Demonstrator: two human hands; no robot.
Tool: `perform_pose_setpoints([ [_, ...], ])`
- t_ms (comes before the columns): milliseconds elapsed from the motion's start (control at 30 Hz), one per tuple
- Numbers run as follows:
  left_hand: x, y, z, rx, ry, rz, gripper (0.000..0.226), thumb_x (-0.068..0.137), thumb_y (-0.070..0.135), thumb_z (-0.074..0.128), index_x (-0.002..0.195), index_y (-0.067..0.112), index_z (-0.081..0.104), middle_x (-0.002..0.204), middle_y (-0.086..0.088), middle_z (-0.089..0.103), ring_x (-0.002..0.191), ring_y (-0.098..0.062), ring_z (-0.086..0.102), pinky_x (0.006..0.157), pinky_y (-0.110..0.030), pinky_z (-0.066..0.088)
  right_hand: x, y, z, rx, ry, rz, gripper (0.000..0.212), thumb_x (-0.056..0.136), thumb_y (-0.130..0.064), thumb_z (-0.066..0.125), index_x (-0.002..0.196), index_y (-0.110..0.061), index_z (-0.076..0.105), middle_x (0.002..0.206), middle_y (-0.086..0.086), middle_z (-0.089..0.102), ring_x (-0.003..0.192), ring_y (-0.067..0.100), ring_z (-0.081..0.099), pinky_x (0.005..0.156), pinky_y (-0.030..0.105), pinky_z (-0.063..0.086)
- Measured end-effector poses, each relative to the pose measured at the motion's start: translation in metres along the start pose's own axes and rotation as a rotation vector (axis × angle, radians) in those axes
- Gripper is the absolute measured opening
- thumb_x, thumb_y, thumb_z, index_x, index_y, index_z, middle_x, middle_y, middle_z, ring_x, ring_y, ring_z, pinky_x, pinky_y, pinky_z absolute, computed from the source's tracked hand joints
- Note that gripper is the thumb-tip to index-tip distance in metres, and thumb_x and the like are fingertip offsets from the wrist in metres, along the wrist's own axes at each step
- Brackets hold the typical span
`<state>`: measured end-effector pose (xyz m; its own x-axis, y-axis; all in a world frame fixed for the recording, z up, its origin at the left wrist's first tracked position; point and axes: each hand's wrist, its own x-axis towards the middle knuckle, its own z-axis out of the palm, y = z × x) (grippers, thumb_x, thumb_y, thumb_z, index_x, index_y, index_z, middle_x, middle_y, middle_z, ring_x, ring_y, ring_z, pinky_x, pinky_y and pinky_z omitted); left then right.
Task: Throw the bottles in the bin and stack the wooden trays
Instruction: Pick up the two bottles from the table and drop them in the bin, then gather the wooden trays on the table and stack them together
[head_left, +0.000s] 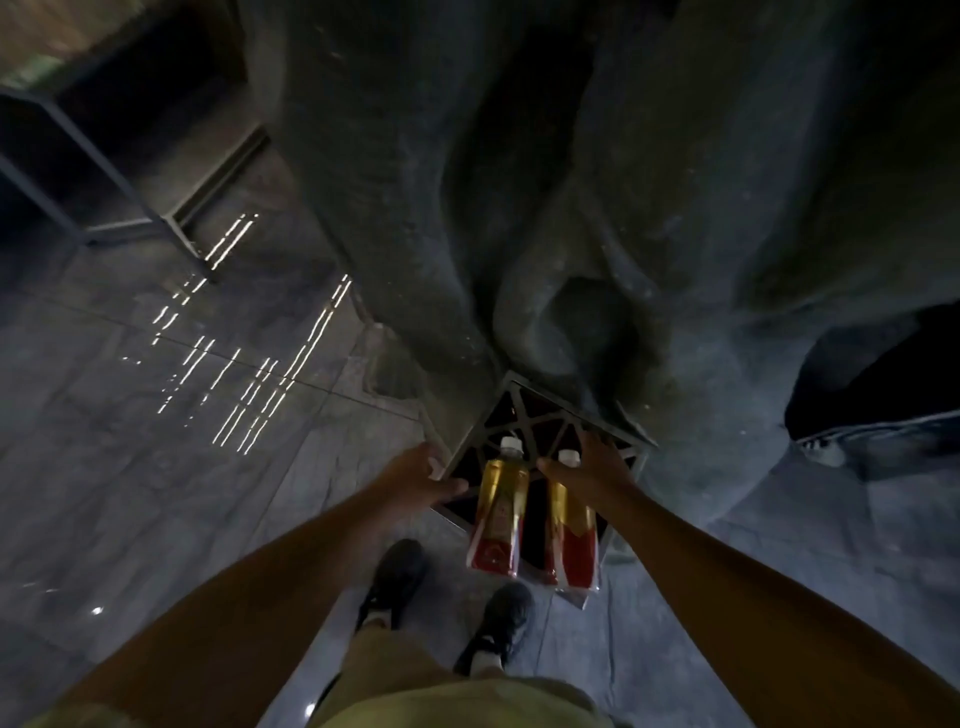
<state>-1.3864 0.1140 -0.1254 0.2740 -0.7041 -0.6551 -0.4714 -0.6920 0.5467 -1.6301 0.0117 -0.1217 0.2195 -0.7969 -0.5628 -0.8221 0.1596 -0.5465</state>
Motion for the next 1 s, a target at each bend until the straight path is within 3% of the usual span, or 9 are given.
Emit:
perform_pose_setpoints([
  [100, -0.003, -0.015, -0.035, 0.114, 0.057, 0.007, 0.09, 0.068, 0.053, 0.077, 0.142, 0.02, 0.038, 0.138, -0.008, 0.051, 0.12, -0.025, 0.053, 0.093, -0.036, 0.05, 0.006, -0.037, 0.007, -0.033, -0.048, -0.032, 0.106, 0.074, -0.062, 0.07, 0.155, -0.019, 0.016, 0.162, 0.013, 0.019, 0.146, 0.033, 0.026, 0.113, 0.046, 0.033],
  [200, -0.01, -0.031, -0.069, 0.304, 0.066, 0.036, 0.096, 0.07, 0.056, 0.073, 0.147, 0.02, 0.029, 0.147, -0.008, 0.041, 0.131, -0.027, 0.046, 0.103, -0.042, 0.045, 0.014, -0.078, 0.023, -0.059, -0.109, -0.109, 0.101, 0.077, -0.055, 0.072, 0.154, -0.018, 0.019, 0.161, 0.012, 0.022, 0.145, 0.031, 0.028, 0.113, 0.041, 0.03],
  [433, -0.02, -0.077, -0.164, 0.415, 0.177, 0.041, 0.093, 0.074, 0.057, 0.069, 0.148, 0.019, 0.026, 0.146, -0.01, 0.042, 0.127, -0.03, 0.048, 0.1, -0.04, 0.045, 0.022, -0.201, 0.078, -0.369, -0.192, -0.335, 0.106, 0.075, -0.058, 0.072, 0.155, -0.014, 0.017, 0.161, 0.013, 0.023, 0.146, 0.03, 0.027, 0.116, 0.041, 0.029],
  [567, -0.029, -0.106, -0.231, 0.471, 0.252, 0.057, 0.09, 0.075, 0.059, 0.066, 0.145, 0.018, 0.029, 0.144, -0.01, 0.043, 0.127, -0.031, 0.048, 0.101, -0.043, 0.045, 0.022, -0.277, 0.111, -0.435, -0.237, -0.431, 0.103, 0.071, -0.065, 0.07, 0.152, -0.016, 0.027, 0.159, 0.011, 0.028, 0.145, 0.028, 0.031, 0.116, 0.041, 0.033],
  [633, -0.033, -0.123, -0.264, 0.485, 0.276, 0.071, 0.086, 0.076, 0.056, 0.066, 0.143, 0.016, 0.032, 0.141, -0.012, 0.046, 0.126, -0.032, 0.049, 0.099, -0.04, 0.044, 0.019, -0.313, 0.127, -0.497, -0.246, -0.494, 0.102, 0.075, -0.06, 0.071, 0.152, -0.013, 0.025, 0.16, 0.012, 0.025, 0.147, 0.026, 0.027, 0.117, 0.037, 0.028],
  [800, -0.04, -0.169, -0.348, 0.511, 0.352, 0.074, 0.075, 0.08, 0.049, 0.063, 0.139, 0.011, 0.038, 0.14, -0.013, 0.047, 0.127, -0.031, 0.049, 0.102, -0.039, 0.045, 0.019, -0.394, 0.161, -0.51, -0.218, -0.558, 0.076, 0.077, -0.041, 0.076, 0.137, -0.007, 0.045, 0.138, 0.017, 0.051, 0.129, 0.029, 0.049, 0.107, 0.036, 0.04],
  [900, -0.046, -0.19, -0.394, 0.483, 0.407, 0.041, 0.074, 0.08, 0.049, 0.062, 0.139, 0.013, 0.037, 0.14, -0.011, 0.047, 0.127, -0.031, 0.048, 0.101, -0.041, 0.046, 0.022, -0.443, 0.177, -0.613, -0.212, -0.624, 0.087, 0.082, -0.039, 0.072, 0.148, -0.003, 0.029, 0.154, 0.016, 0.033, 0.141, 0.029, 0.035, 0.115, 0.035, 0.031],
  [1000, -0.049, -0.206, -0.434, 0.457, 0.462, 0.018, 0.071, 0.078, 0.052, 0.063, 0.134, 0.015, 0.041, 0.134, -0.01, 0.051, 0.121, -0.03, 0.052, 0.096, -0.04, 0.048, 0.025, -0.496, 0.188, -0.727, -0.222, -0.672, 0.092, 0.082, -0.053, 0.065, 0.151, -0.008, 0.024, 0.158, 0.015, 0.028, 0.143, 0.03, 0.032, 0.115, 0.036, 0.031],
])
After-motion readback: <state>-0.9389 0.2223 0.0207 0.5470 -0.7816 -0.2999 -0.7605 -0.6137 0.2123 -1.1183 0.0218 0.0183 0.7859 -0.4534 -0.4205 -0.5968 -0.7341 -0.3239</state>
